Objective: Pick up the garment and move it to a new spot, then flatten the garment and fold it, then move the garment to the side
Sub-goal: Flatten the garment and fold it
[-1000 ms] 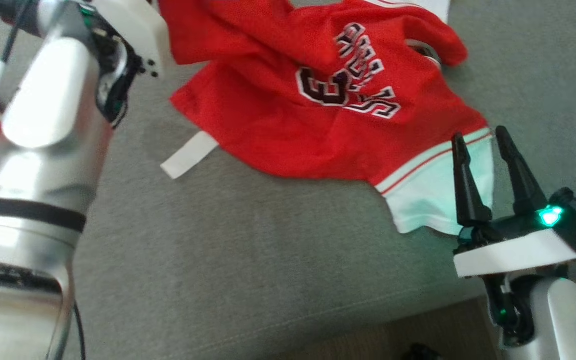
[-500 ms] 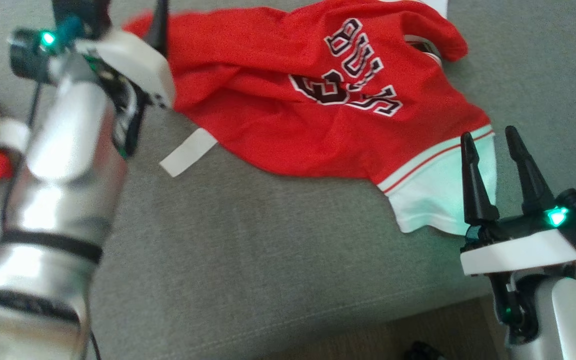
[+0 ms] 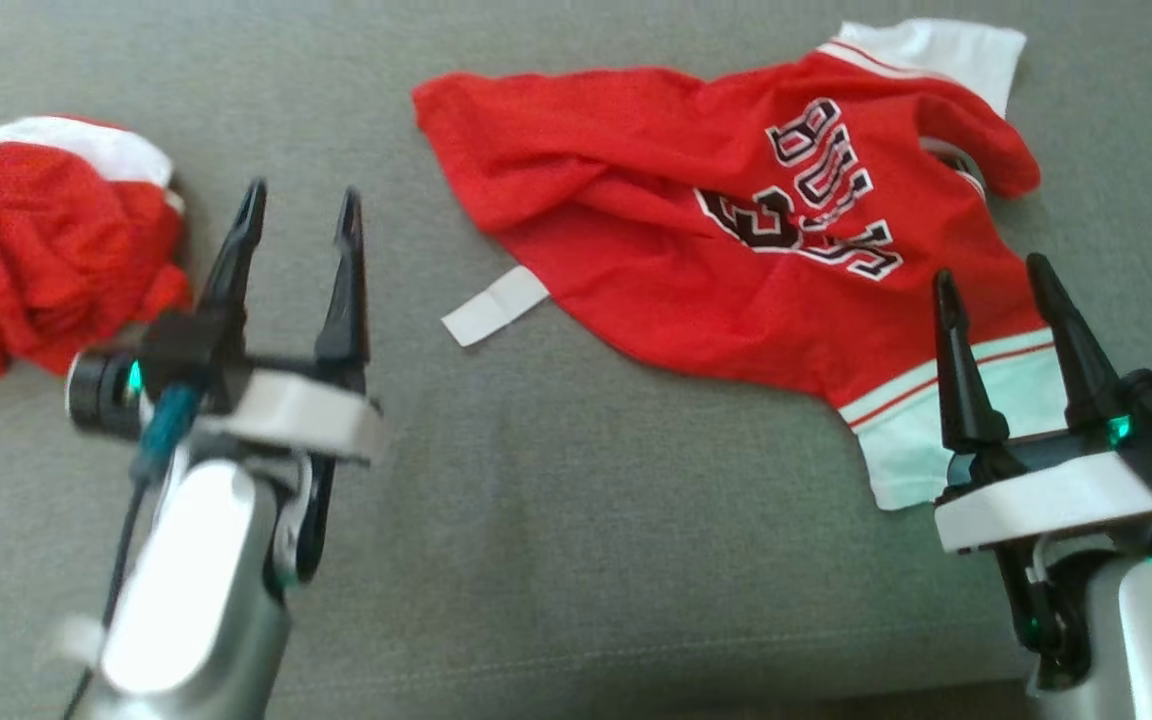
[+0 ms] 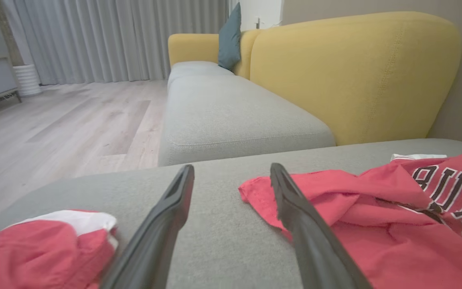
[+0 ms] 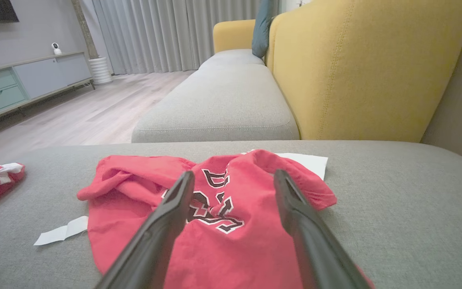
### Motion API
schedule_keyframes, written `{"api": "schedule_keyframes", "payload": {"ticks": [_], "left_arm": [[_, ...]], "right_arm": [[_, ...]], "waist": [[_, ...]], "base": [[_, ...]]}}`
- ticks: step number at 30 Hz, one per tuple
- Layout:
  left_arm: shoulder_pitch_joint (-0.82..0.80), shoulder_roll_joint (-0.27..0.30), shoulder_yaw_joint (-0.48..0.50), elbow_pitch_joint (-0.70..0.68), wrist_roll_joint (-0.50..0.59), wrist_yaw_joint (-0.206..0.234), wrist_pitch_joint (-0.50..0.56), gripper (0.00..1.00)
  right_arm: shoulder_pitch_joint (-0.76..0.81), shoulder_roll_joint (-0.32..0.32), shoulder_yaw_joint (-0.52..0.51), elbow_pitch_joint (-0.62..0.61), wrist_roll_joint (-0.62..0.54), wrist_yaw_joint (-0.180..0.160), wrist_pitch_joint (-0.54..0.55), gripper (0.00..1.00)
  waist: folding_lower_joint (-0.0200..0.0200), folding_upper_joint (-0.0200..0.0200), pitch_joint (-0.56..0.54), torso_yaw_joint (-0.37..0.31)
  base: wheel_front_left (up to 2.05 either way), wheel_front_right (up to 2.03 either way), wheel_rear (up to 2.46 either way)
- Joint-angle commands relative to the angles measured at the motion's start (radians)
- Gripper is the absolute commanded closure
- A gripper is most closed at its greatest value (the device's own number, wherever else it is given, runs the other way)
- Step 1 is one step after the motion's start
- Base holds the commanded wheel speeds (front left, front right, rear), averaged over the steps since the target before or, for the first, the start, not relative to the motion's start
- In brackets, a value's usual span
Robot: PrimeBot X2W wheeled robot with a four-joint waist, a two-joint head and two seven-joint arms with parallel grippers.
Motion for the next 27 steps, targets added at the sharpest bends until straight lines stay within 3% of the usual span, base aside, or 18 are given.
{"api": "schedule_keyframes", "payload": {"ticks": [1,11,21,27], "left_arm": [[0.018,0.023,0.048,-0.064,0.014,0.013,-0.005,0.00],[0.232,0.025,0.076,-0.183,0.034,0.039,-0.005,0.00],[0.257,0.018,0.086,-0.194,0.048,0.043,-0.005,0.00],[0.234,0.008,0.073,-0.179,0.052,0.024,-0.005,0.00]], "right_arm": [[0.008,-0.014,0.019,-0.037,-0.012,0.004,0.009,0.00],[0.054,-0.024,0.028,-0.037,-0.015,0.004,0.039,0.00],[0.058,-0.028,0.033,-0.046,-0.008,0.004,0.050,0.00],[0.059,-0.029,0.030,-0.055,-0.007,0.004,0.053,0.00]], "waist": [[0.0001,0.0000,-0.040,0.032],[0.0001,0.0000,-0.104,0.069],[0.0001,0.0000,-0.113,0.076],[0.0001,0.0000,-0.099,0.079]], "base": [[0.00,0.00,0.00],[0.00,0.00,0.00],[0.00,0.00,0.00],[0.00,0.00,0.00]]}}
